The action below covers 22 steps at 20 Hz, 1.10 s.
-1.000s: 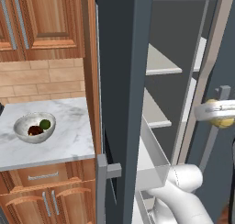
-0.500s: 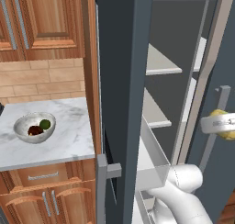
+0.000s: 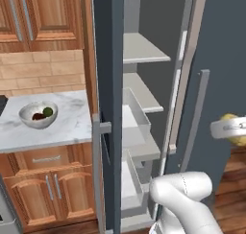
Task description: Take the potato, steak, and lime from the freezer and place them in the bowl on the counter.
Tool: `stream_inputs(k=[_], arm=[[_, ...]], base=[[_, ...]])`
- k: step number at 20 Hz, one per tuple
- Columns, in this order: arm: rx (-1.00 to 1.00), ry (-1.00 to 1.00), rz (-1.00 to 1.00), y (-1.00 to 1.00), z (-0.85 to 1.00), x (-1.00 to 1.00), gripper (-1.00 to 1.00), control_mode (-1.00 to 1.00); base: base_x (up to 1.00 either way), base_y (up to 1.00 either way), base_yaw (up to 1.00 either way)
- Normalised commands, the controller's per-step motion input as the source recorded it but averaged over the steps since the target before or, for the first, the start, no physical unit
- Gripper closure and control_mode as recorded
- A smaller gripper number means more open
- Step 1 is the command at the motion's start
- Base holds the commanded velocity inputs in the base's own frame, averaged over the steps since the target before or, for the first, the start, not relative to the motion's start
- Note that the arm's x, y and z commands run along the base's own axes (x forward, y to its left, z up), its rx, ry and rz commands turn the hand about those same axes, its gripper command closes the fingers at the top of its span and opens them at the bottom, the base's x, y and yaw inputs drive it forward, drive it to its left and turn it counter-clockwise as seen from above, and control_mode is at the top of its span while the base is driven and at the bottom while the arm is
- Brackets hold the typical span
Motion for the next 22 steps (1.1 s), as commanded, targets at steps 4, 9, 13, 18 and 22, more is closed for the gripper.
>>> stream_inputs(k=[4,9,13,18,22], arm=[[0.00,0.00,0.00,0.00,0.00,0.00,1.00,1.00],[0.00,0.00,0.00,0.00,0.00,0.00,1.00,1.00],[0.00,0.00,0.00,0.00,0.00,0.00,1.00,1.00],[0.00,0.00,0.00,0.00,0.00,0.00,1.00,1.00],[0.00,0.00,0.00,0.00,0.00,0.00,1.00,1.00]], base=[[-1.00,-0.06,-0.10],[-0.83,0.15,-0.12],[-0.25,0.82,-0.04],[0.00,0.97,0.00],[0.00,1.00,0.00]])
